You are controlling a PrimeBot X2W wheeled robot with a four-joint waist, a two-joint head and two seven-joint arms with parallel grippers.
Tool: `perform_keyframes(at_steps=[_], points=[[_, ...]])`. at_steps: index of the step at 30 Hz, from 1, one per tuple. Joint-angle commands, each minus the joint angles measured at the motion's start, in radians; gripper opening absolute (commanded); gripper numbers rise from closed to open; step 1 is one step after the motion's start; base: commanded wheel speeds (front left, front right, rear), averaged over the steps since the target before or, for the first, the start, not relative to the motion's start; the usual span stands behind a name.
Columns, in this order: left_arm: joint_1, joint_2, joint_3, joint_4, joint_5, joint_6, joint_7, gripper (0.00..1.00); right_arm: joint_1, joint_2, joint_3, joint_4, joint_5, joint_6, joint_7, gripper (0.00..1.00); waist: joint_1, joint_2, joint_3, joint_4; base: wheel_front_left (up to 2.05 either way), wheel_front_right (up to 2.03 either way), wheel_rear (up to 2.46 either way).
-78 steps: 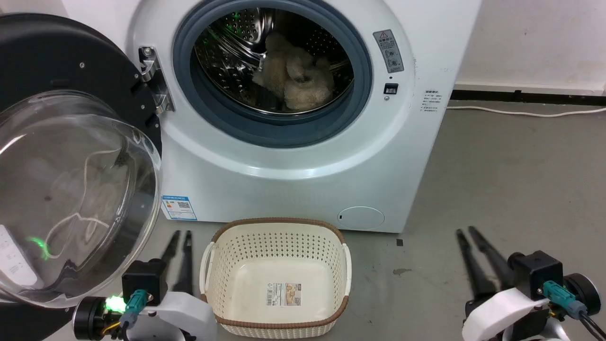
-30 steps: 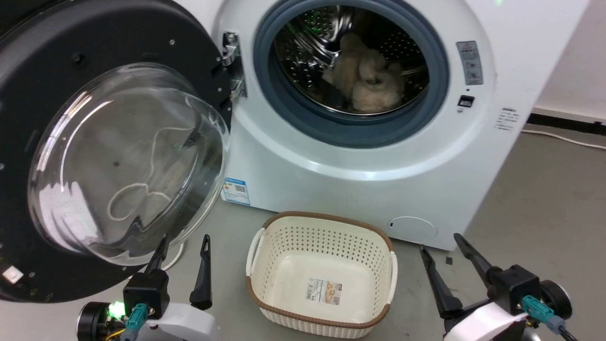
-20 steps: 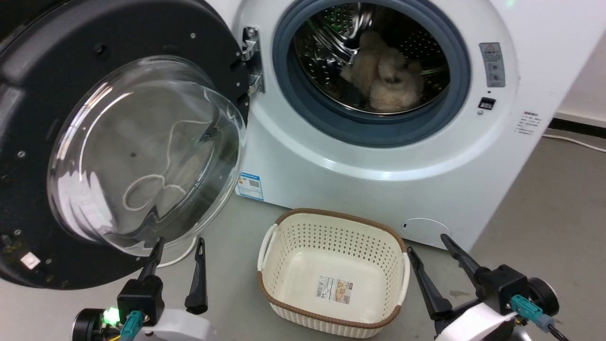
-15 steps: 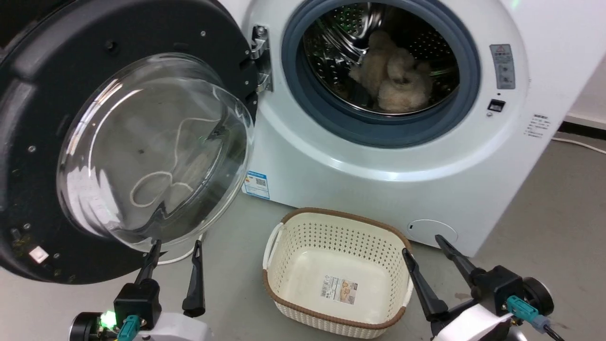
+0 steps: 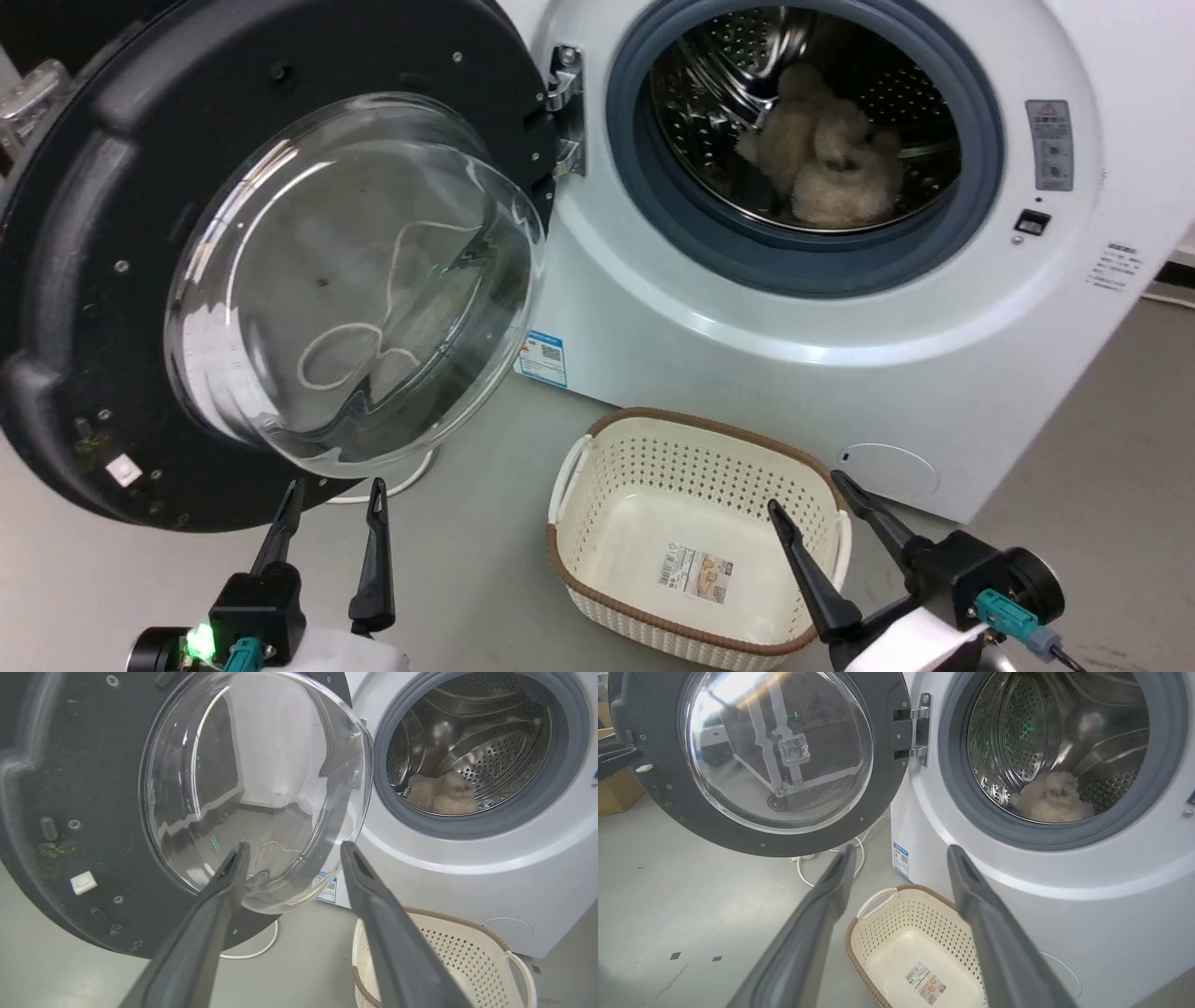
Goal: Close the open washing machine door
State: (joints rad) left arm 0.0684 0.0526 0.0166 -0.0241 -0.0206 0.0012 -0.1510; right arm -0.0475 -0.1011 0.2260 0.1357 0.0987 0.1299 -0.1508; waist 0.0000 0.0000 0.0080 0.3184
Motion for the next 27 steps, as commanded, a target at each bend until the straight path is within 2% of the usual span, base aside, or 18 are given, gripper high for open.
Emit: perform_keyframes(at_steps=[1,9,10,11,19,21,24,27], points=[[0.018,0.001,0.003,-0.006,-0.003,0.007,-0.01,1.0,-0.018,-0.009,0.011,0.008,0.009,0.0,-0.01,1.0,0.0,0.0,0.0,0.009,0.0,0.0,0.0],[0.035,0.0,0.015,-0.019,-0.007,0.008,-0.031,1.0,-0.018,-0.018,0.048,0.03,0.027,0.001,-0.031,1.0,0.0,0.0,-0.003,0.049,0.0,0.0,0.0],[0.04,0.0,0.018,-0.02,-0.01,0.006,-0.035,0.04,-0.016,-0.019,0.053,0.035,0.03,0.001,-0.035,1.0,0.0,0.0,-0.004,0.057,0.0,0.0,0.0],[0.041,0.0,0.02,-0.022,-0.014,0.004,-0.037,0.0,-0.016,-0.02,0.056,0.037,0.032,0.001,-0.037,1.0,0.0,0.0,-0.005,0.061,0.0,0.0,0.0],[0.03,-0.002,0.092,-0.095,-0.104,-0.018,-0.054,0.0,0.004,-0.014,0.042,0.046,0.038,0.001,-0.054,1.0,0.0,0.0,-0.016,0.088,0.0,0.0,0.0],[-0.039,0.005,0.216,-0.078,-0.259,-0.076,-0.066,0.0,0.057,0.001,0.005,0.041,0.031,0.001,-0.066,1.0,0.0,0.0,-0.031,0.102,0.0,0.0,0.0],[-0.096,0.041,0.292,-0.032,-0.381,-0.094,-0.064,0.0,0.08,0.007,-0.007,0.034,0.023,0.001,-0.073,1.0,0.0,0.0,-0.021,0.085,0.0,0.0,0.0],[-0.167,0.087,0.374,0.003,-0.525,-0.1,-0.003,0.0,0.086,0.004,-0.013,0.032,0.018,0.001,-0.079,1.0,0.0,0.0,-0.001,0.059,0.0,0.0,0.0]])
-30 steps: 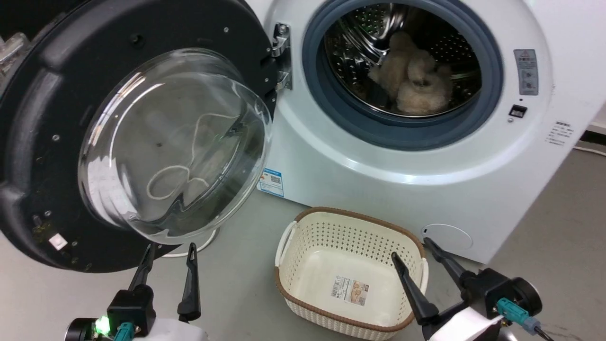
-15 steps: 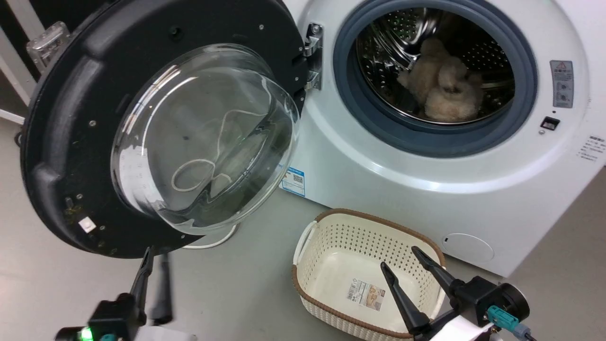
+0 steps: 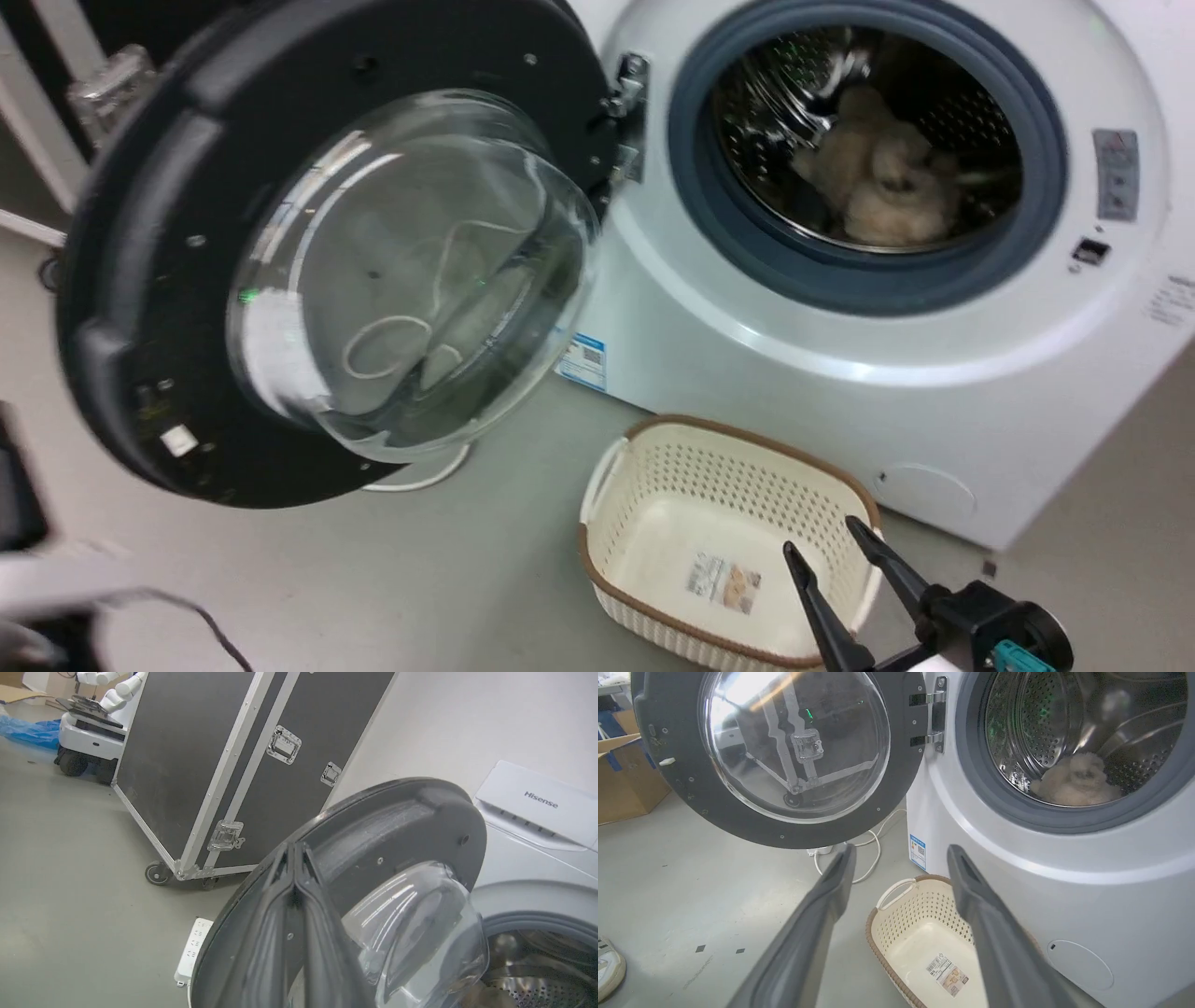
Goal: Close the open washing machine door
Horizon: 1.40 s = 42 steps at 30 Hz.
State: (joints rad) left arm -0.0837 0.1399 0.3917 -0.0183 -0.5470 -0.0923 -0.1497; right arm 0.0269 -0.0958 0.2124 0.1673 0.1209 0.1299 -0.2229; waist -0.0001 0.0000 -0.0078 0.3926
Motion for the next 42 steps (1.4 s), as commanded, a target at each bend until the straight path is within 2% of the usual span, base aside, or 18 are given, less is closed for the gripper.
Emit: perform_keyframes(at_steps=[1,10,15,21,27,30,34,37,42], points=[[-0.043,0.02,0.031,0.014,-0.046,-0.005,0.017,0.0,0.012,-0.004,0.001,0.001,-0.005,0.001,-0.009,1.0,0.0001,0.0,0.021,-0.023,0.0,0.0,0.0],[-0.288,0.211,0.208,0.328,-0.4,0.049,0.3,0.0,-0.012,-0.03,0.012,0.01,0.008,0.001,-0.028,1.0,0.0001,0.0,0.061,-0.07,0.0,0.0,0.0],[-0.42,0.261,0.27,0.504,-0.593,0.094,0.477,0.0,-0.027,-0.042,0.031,0.02,0.017,0.001,-0.038,1.0,0.0001,0.0,0.072,-0.083,0.0,0.0,0.0],[-0.467,0.295,0.256,0.623,-0.665,0.096,0.625,0.0,-0.032,-0.046,0.04,0.023,0.02,0.001,-0.039,1.0,0.0001,0.0,0.073,-0.11,0.0,0.0,0.0],[-0.42,0.307,0.24,0.648,-0.725,0.056,0.797,0.0,-0.03,-0.039,0.027,0.025,0.025,0.001,-0.039,1.0,0.0001,0.0,0.063,-0.14,0.0,0.0,0.0],[-0.366,0.292,0.247,0.609,-0.776,0.031,0.892,0.0,-0.022,-0.034,0.019,0.028,0.025,0.001,-0.039,1.0,0.0001,0.0,0.049,-0.153,0.0,0.0,0.0],[-0.25,0.229,0.248,0.477,-0.863,0.009,1.048,0.0,-0.024,-0.035,0.003,0.027,0.019,0.001,-0.039,1.0,0.0001,0.0,0.041,-0.177,0.0,0.0,0.0],[-0.132,0.142,0.233,0.324,-0.905,0.006,1.126,0.0,-0.026,-0.033,-0.03,0.027,0.013,0.001,-0.039,1.0,0.0001,0.0,0.032,-0.202,0.0,0.0,0.0],[0.045,-0.04,0.167,0.085,-0.927,0.022,1.165,0.0,-0.023,-0.031,-0.076,0.025,0.002,0.001,-0.039,1.0,0.0001,0.0,0.024,-0.254,0.0,0.0,0.0]])
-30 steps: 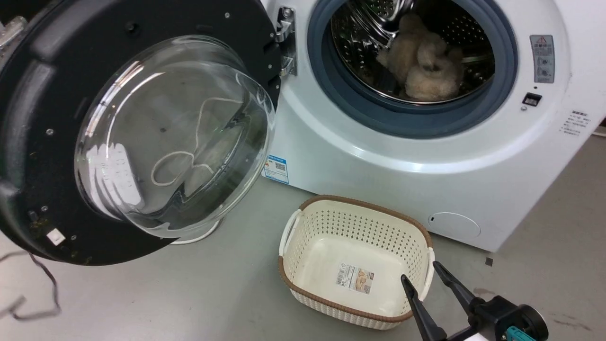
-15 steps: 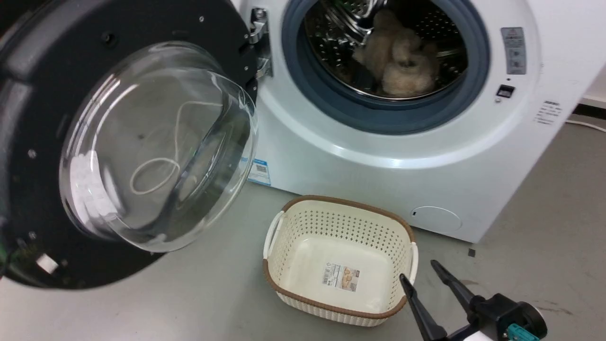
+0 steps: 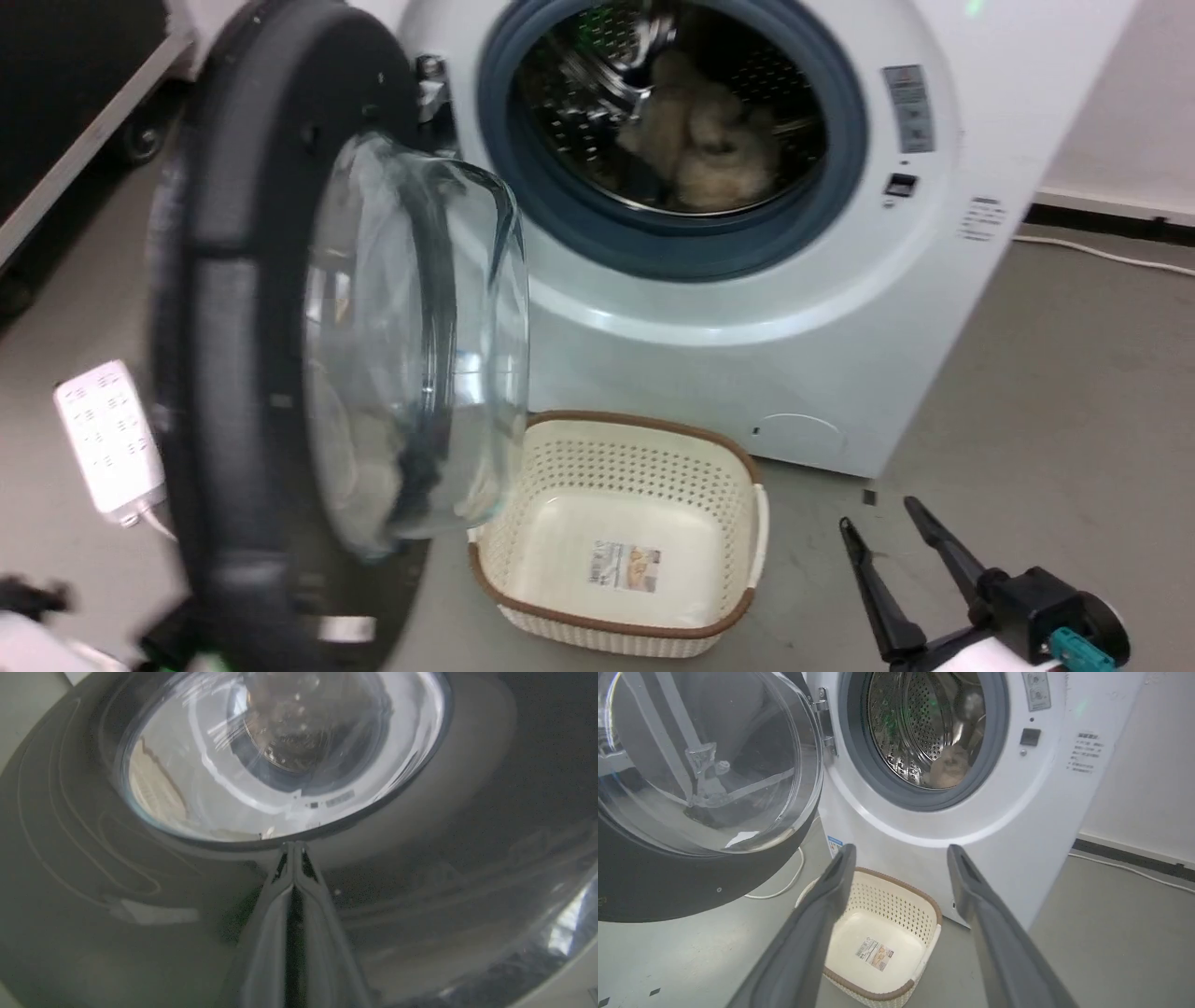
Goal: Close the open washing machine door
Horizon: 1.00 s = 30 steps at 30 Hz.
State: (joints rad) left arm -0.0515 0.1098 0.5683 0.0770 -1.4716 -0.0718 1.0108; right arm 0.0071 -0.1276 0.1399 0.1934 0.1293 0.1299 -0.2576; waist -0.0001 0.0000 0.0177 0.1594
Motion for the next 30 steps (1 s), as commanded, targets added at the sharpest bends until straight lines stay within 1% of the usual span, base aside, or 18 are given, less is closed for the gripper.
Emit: perform_keyframes(at_steps=[1,3,5,8,10,15,16,17,18,19,20,21,22,23,24,27,30], points=[[0.04,-0.03,-0.034,-0.044,-0.006,0.004,0.005,0.0,-0.006,0.0,-0.01,-0.003,-0.009,0.001,-0.004,1.0,0.0001,0.0,0.003,-0.034,0.0,0.0,0.0],[0.086,-0.052,-0.09,-0.093,-0.023,0.01,-0.013,0.0,-0.012,0.0,-0.019,-0.006,-0.013,0.001,-0.004,1.0,0.0001,0.0,0.007,-0.068,0.0,0.0,0.0],[0.121,-0.058,-0.17,-0.119,-0.058,0.015,-0.054,0.0,-0.014,0.002,-0.031,-0.009,-0.013,0.001,-0.003,1.0,0.0001,0.0,0.013,-0.1,0.0,0.0,0.0],[0.154,-0.059,-0.33,-0.136,-0.141,0.015,-0.19,0.0,-0.019,0.003,-0.037,-0.012,-0.015,0.001,-0.001,1.0,0.0001,0.0,0.028,-0.157,0.0,0.0,0.0],[0.149,-0.059,-0.422,-0.136,-0.171,0.008,-0.271,0.0,-0.022,0.003,-0.038,-0.015,-0.015,0.001,0.001,1.0,0.0001,0.0,0.04,-0.19,0.0,0.0,0.0],[0.075,-0.059,-0.588,-0.082,-0.207,-0.014,-0.443,0.0,-0.034,0.007,-0.028,-0.015,-0.012,0.001,0.001,1.0,0.0001,0.0,0.067,-0.286,0.0,0.0,0.0],[0.053,-0.059,-0.613,-0.066,-0.216,-0.019,-0.478,0.0,-0.035,0.008,-0.025,-0.014,-0.011,0.001,0.001,1.0,0.0001,0.0,0.071,-0.304,0.0,0.0,0.0],[0.053,-0.059,-0.613,-0.066,-0.216,-0.019,-0.478,0.0,-0.035,0.008,-0.025,-0.014,-0.011,0.001,0.001,1.0,0.0001,0.0,0.071,-0.304,0.0,0.0,0.0],[0.001,-0.059,-0.656,-0.022,-0.241,-0.028,-0.551,0.0,-0.036,0.011,-0.016,-0.012,-0.01,0.001,0.001,1.0,0.0001,0.0,0.077,-0.337,0.0,0.0,0.0],[0.001,-0.059,-0.656,-0.022,-0.241,-0.028,-0.551,0.0,-0.036,0.011,-0.016,-0.012,-0.01,0.001,0.001,1.0,0.0001,0.0,0.077,-0.337,0.0,0.0,0.0],[-0.059,-0.059,-0.695,0.033,-0.254,-0.036,-0.623,0.0,-0.036,0.013,-0.007,-0.008,-0.009,0.001,0.0,1.0,0.0001,0.0,0.083,-0.364,0.0,0.0,0.0],[-0.059,-0.059,-0.695,0.033,-0.254,-0.036,-0.623,0.0,-0.036,0.013,-0.007,-0.008,-0.009,0.001,0.0,1.0,0.0001,0.0,0.083,-0.364,0.0,0.0,0.0],[-0.089,-0.059,-0.714,0.061,-0.258,-0.039,-0.657,0.0,-0.036,0.014,-0.004,-0.007,-0.008,0.001,0.0,1.0,0.0001,0.0,0.086,-0.375,0.0,0.0,0.0],[-0.15,-0.059,-0.752,0.116,-0.269,-0.046,-0.719,0.0,-0.034,0.014,0.001,-0.004,-0.006,0.001,0.0,1.0,0.0001,0.0,0.091,-0.391,0.0,0.0,0.0],[-0.15,-0.059,-0.752,0.116,-0.269,-0.046,-0.719,0.0,-0.034,0.014,0.001,-0.004,-0.006,0.001,0.0,1.0,0.0001,0.0,0.091,-0.391,0.0,0.0,0.0],[-0.223,-0.059,-0.796,0.182,-0.29,-0.054,-0.79,0.0,-0.029,0.015,0.004,0.0,-0.004,0.001,-0.001,1.0,0.0001,0.0,0.096,-0.401,0.0,0.0,0.0],[-0.268,-0.059,-0.811,0.225,-0.284,-0.057,-0.848,0.0,-0.024,0.017,-0.004,0.001,-0.003,0.001,-0.002,1.0,0.0001,0.0,0.101,-0.39,0.0,0.0,0.0]])
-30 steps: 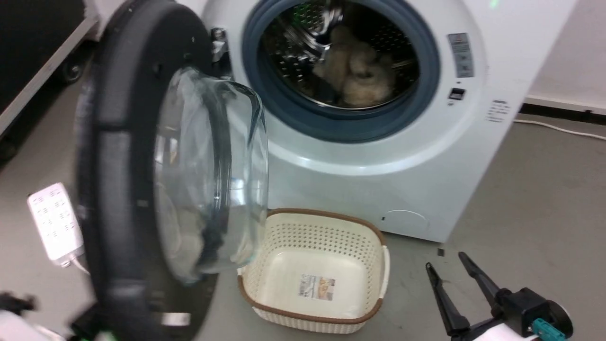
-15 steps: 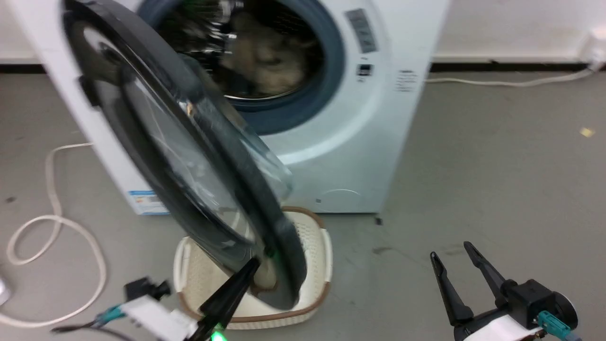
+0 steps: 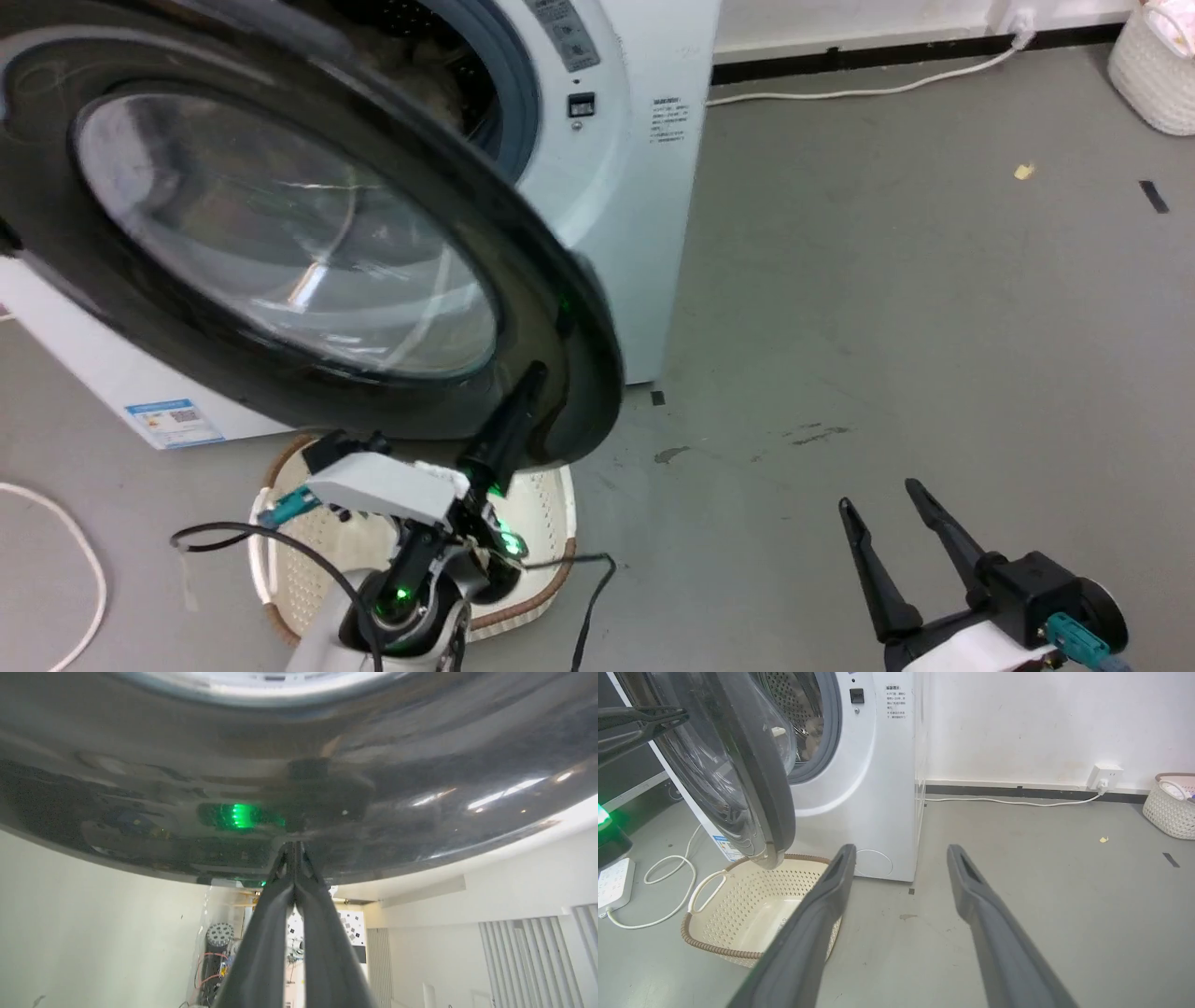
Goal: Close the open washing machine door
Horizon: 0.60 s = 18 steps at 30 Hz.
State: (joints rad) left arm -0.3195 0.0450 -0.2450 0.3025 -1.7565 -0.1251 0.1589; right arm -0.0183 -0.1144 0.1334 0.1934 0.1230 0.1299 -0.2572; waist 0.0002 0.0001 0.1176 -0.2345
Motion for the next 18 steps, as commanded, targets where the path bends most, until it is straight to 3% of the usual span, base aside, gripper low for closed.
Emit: perform_keyframes(at_steps=[1,2,6,10,11,13,15,18], points=[[-0.009,0.005,0.007,0.0,0.01,-0.005,-0.012,0.48,0.003,0.006,-0.001,0.001,0.004,0.001,-0.003,1.0,-0.0002,-0.0001,0.001,0.012,0.0,0.0,0.0],[-0.009,0.005,0.016,-0.004,0.018,-0.005,-0.026,1.0,0.005,0.008,-0.004,0.0,0.004,0.001,-0.003,1.0,-0.0002,-0.0001,0.0,0.022,0.0,0.0,0.0],[0.043,0.04,0.056,-0.079,0.081,-0.005,-0.056,1.0,0.013,0.011,-0.005,-0.006,0.008,0.001,-0.004,1.0,-0.0002,-0.0001,-0.015,0.074,0.0,0.0,0.0],[0.139,0.129,0.071,-0.209,0.249,-0.005,-0.154,1.0,0.018,0.005,-0.003,-0.024,0.022,0.001,-0.004,1.0,-0.0002,-0.0001,-0.031,0.143,0.0,0.0,0.0],[0.209,0.226,0.046,-0.291,0.465,-0.005,-0.31,1.0,0.021,-0.007,-0.001,-0.039,0.032,0.001,-0.004,1.0,-0.0002,-0.0001,-0.04,0.205,0.0,0.0,0.0],[0.249,0.288,0.025,-0.301,0.639,-0.005,-0.396,1.0,0.023,-0.017,0.004,-0.049,0.035,0.001,-0.004,1.0,-0.0002,-0.0001,-0.049,0.247,0.0,0.0,0.0],[0.284,0.302,0.069,-0.276,0.824,0.004,-0.418,1.0,0.027,-0.026,0.011,-0.056,0.038,0.001,-0.004,1.0,-0.0002,-0.0001,-0.059,0.287,0.0,0.0,0.0],[0.325,0.272,0.149,-0.311,1.176,0.048,-0.42,1.0,0.026,-0.036,0.023,-0.067,0.042,0.001,0.001,1.0,-0.0002,-0.0001,-0.067,0.337,0.0,0.0,0.0]])
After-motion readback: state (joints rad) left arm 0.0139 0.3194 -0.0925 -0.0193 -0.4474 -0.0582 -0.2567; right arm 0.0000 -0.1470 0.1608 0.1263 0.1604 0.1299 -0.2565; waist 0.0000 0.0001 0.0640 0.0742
